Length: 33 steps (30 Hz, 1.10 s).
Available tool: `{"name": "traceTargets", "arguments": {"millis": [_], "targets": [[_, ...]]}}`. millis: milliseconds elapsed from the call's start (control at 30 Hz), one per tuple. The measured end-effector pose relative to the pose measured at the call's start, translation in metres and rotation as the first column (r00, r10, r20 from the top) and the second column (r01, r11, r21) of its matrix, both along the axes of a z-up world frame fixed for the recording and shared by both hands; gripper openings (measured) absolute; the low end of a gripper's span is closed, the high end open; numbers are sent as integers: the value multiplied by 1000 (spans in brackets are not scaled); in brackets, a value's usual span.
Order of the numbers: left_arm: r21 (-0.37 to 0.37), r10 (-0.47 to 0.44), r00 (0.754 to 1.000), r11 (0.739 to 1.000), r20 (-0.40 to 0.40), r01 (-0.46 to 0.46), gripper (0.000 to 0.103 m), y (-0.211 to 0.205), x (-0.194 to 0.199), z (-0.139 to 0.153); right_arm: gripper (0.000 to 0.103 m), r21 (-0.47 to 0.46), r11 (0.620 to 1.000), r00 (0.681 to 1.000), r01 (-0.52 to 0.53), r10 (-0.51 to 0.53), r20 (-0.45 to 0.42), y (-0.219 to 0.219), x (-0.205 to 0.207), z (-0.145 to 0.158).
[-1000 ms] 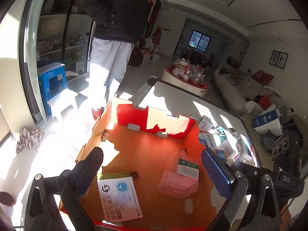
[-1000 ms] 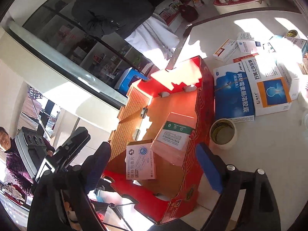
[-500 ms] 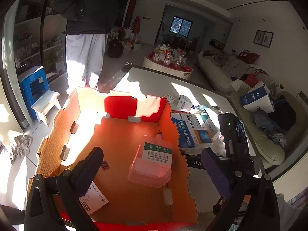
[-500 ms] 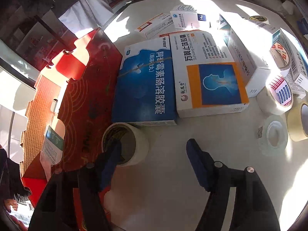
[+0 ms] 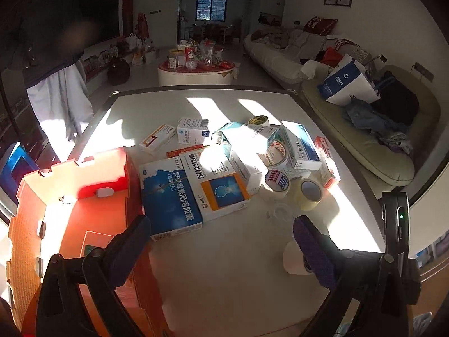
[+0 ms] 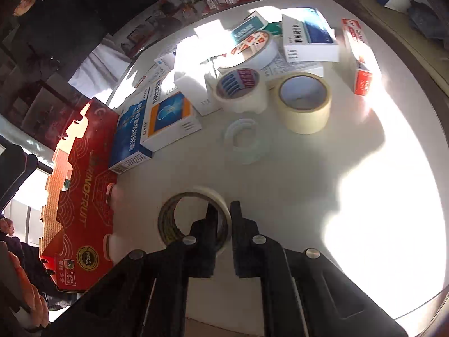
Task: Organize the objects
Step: 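Grasp the white tape roll on the table with the right gripper, then hold the white tape roll in the right gripper above the table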
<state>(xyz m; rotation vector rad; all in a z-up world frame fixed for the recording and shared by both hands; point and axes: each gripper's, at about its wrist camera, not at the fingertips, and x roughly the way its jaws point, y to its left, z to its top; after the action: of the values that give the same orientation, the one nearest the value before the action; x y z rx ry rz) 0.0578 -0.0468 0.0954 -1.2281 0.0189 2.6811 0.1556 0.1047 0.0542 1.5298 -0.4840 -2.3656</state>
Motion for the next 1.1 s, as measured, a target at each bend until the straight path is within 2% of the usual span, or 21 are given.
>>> {"name": "traceTargets", "arguments": {"millis": [67, 200, 300, 400, 467, 567, 633, 667, 767, 867, 1100], "targets": [[-65, -58, 997, 996, 45, 61, 103, 46, -21, -26, 9, -15, 998, 998, 68, -67, 7, 35, 3, 1], [-191, -111, 989, 973, 102, 129, 103, 113, -47, -67, 9, -47, 991, 992, 124, -124, 2, 77, 13, 2], [-205, -108, 979, 968, 173, 143, 103, 130, -62, -88, 9, -71, 987, 990, 141, -142, -6, 90, 14, 3], [-181, -48, 965, 979, 259, 97, 103, 126, -78, -107, 9, -101, 984, 989, 145, -146, -5, 93, 14, 1], [-106, -39, 959, 992, 280, 71, 103, 116, -84, -109, 9, -126, 981, 989, 146, -148, -6, 95, 13, 1], [-109, -56, 961, 990, 269, 89, 100, 114, -84, -106, 9, -142, 978, 988, 150, -153, -12, 94, 12, 3], [-101, -111, 970, 986, 215, 135, 71, 117, -74, -97, 9, -150, 977, 987, 153, -157, -18, 93, 13, 5], [-76, -144, 967, 984, 209, 162, 53, 116, -71, -93, 9, -154, 976, 987, 154, -159, -21, 94, 14, 6], [36, -202, 956, 979, 214, 199, 53, 107, -63, -89, 9, -169, 973, 986, 159, -165, -27, 95, 16, 8], [154, -186, 960, 976, 212, 155, 53, 85, -57, -85, 9, -190, 968, 985, 161, -171, -36, 97, 21, 11], [205, -157, 984, 969, 89, 136, 53, 43, -3, -36, 9, -267, 953, 988, 143, -155, -24, 93, 31, 12]]}}
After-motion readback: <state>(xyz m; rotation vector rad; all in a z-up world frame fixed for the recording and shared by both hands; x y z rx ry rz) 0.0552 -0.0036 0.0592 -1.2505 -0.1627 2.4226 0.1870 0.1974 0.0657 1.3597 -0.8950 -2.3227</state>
